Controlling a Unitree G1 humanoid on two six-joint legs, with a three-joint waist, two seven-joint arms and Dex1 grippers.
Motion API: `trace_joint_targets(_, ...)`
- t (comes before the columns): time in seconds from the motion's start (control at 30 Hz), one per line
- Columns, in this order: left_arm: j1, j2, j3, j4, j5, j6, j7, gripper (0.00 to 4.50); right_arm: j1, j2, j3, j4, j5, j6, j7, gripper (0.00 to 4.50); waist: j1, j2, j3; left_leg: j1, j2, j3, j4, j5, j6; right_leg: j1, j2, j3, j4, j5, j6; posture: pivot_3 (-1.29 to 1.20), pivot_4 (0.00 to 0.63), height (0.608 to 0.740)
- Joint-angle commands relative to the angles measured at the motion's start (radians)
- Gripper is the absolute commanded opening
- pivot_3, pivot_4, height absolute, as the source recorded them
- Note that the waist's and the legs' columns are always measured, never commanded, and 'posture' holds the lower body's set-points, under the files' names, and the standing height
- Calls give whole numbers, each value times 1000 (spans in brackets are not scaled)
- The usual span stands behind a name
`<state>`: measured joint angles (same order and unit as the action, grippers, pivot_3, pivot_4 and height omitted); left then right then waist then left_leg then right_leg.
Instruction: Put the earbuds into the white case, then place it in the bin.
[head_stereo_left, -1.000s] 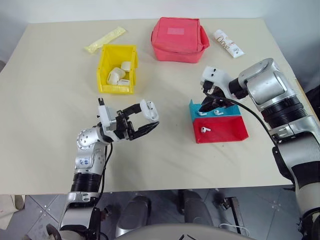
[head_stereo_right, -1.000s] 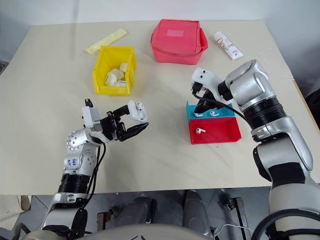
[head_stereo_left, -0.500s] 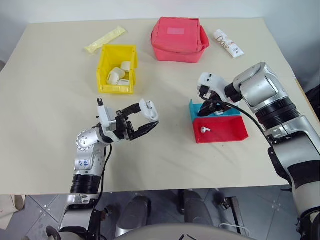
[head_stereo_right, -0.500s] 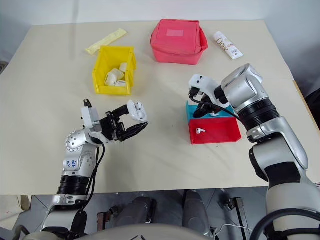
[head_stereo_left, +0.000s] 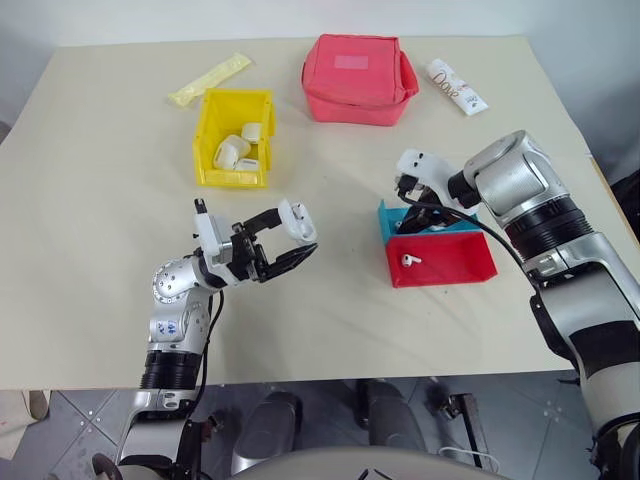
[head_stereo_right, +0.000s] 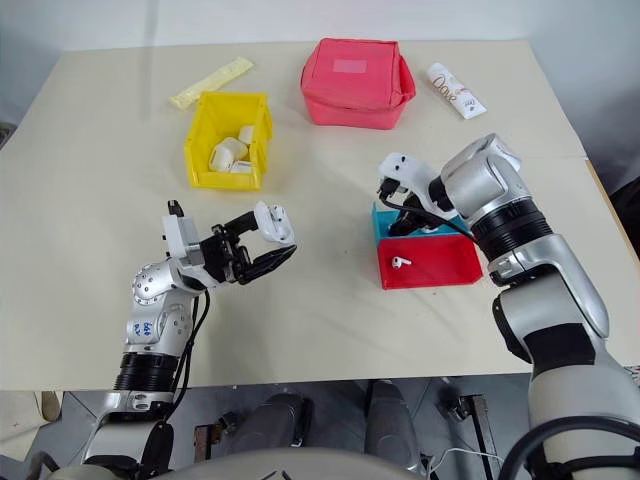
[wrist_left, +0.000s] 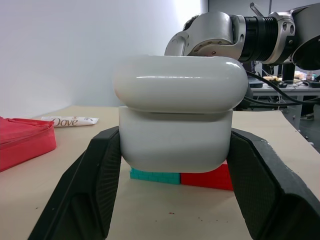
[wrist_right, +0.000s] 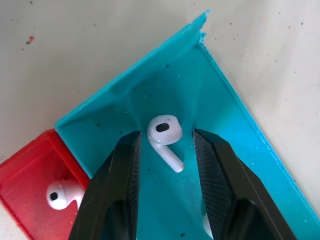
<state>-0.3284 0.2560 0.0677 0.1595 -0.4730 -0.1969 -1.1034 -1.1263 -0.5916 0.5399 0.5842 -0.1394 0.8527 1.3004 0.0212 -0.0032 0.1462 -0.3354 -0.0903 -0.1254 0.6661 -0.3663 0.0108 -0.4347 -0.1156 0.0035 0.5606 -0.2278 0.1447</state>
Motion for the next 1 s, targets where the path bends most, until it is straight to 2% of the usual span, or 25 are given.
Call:
trace_joint_targets(0.03,4,8,3,-43,-14,-13,5,2774,-21,5,-6,24,-13,2,-8,1682,0,0,0,0,0,0,0,0,0,0,0,0,0,0,0,0,150,740)
trace_joint_targets(0.23,5,8,5,-46,-14,-14,10,2774,-25,16,-3,47,-13,6,-11,1682,0,0,-1,0,0,0,0,0,0,0,0,0,0,0,0,0,150,740)
trace_joint_targets(0.33,4,9,5,-43,-13,-16,10,2774,-26,19,-4,49,-12,9,-10,1104,0,0,-1,0,0,0,0,0,0,0,0,0,0,0,0,0,150,740)
trace_joint_targets(0.43,0,9,6,-36,-12,-18,9,2774,-25,20,-4,48,-12,7,-11,77,-1,0,-1,0,0,0,0,0,0,0,0,0,0,0,0,0,150,740)
trace_joint_targets(0.63,-20,7,6,-5,-10,-25,3,2774,-25,1,-40,0,15,9,-1,32,-1,0,-1,0,0,0,0,0,0,0,0,0,0,0,0,0,150,740)
trace_joint_targets(0.8,-58,1,3,41,-10,-33,-15,2774,35,-70,-68,-97,24,-21,5,32,4,0,-1,0,0,0,0,0,0,0,0,-1,1,0,0,0,150,740)
trace_joint_targets(1.0,-96,-3,0,87,-9,-45,-33,2774,65,-102,-93,-169,36,-16,-5,32,-3,0,-1,0,0,1,0,0,-1,-2,0,0,1,0,0,0,150,740)
